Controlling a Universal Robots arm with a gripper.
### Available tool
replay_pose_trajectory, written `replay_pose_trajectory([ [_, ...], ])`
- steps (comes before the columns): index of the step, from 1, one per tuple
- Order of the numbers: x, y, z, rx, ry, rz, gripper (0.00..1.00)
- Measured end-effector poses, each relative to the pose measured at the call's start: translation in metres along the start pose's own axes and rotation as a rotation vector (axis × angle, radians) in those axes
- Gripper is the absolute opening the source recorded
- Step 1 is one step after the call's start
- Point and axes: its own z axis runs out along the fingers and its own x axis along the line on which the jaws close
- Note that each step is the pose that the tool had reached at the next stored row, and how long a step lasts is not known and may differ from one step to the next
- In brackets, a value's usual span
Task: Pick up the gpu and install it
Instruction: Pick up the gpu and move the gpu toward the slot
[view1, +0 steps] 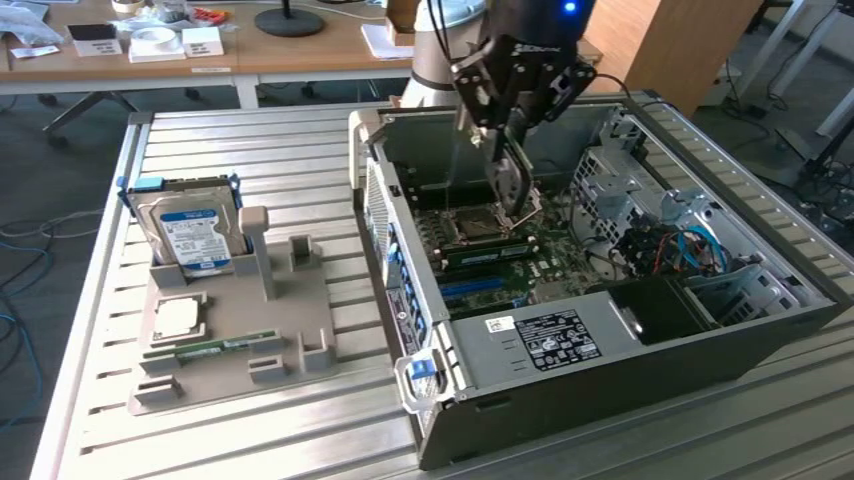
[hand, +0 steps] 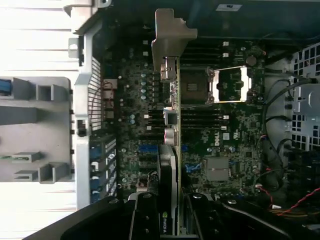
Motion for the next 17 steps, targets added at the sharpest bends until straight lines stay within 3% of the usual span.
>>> replay_pose_trajectory([
  [8,-0.029,0.0007,0.0006,0.0001,0.0000,0.000,0.27],
  [17,-0.030,0.0007,0.0007,0.0000,-0.0001,0.000,0.27],
])
